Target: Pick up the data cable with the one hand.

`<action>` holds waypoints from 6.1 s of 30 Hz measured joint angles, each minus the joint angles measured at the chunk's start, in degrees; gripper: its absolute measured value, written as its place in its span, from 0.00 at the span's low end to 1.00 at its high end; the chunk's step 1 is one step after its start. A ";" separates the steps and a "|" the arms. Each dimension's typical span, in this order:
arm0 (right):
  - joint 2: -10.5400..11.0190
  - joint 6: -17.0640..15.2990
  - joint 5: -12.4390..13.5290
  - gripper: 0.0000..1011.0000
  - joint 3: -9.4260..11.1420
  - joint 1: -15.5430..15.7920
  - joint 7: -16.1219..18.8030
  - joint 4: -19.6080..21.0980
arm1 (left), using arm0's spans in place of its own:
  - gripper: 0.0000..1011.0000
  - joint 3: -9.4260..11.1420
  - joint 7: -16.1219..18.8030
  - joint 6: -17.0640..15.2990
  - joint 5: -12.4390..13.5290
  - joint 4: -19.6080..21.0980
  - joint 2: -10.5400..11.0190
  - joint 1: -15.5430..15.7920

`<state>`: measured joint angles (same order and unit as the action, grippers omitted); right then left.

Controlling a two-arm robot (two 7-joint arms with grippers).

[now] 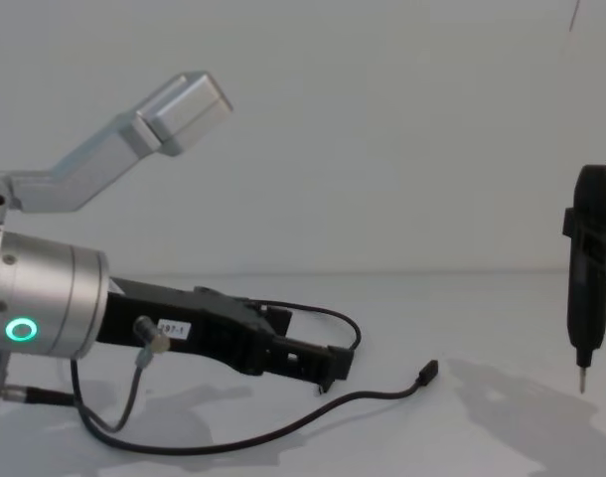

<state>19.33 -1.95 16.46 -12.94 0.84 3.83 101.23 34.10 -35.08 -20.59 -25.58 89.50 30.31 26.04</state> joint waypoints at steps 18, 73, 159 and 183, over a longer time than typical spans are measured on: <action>0.00 0.00 0.00 0.28 0.00 0.00 0.00 0.00 | 0.99 6.46 -2.10 -2.31 4.21 -3.45 -0.92 5.09; 0.00 0.00 0.00 0.28 0.00 0.00 0.00 0.00 | 0.04 2.46 -1.73 3.16 1.70 -2.80 -1.81 1.64; -14.09 -2.75 11.00 0.28 -0.10 -9.63 -0.64 4.18 | 0.04 -8.11 -1.96 10.54 -11.43 7.12 2.93 -8.81; -15.40 1.27 8.37 0.28 -0.01 -11.48 0.75 -0.64 | 0.04 -8.11 -1.96 10.53 -11.43 7.11 2.93 -8.81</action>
<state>3.93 -0.69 24.83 -12.95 -10.65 4.58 100.58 25.99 -37.05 -10.06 -37.00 96.61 33.23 17.22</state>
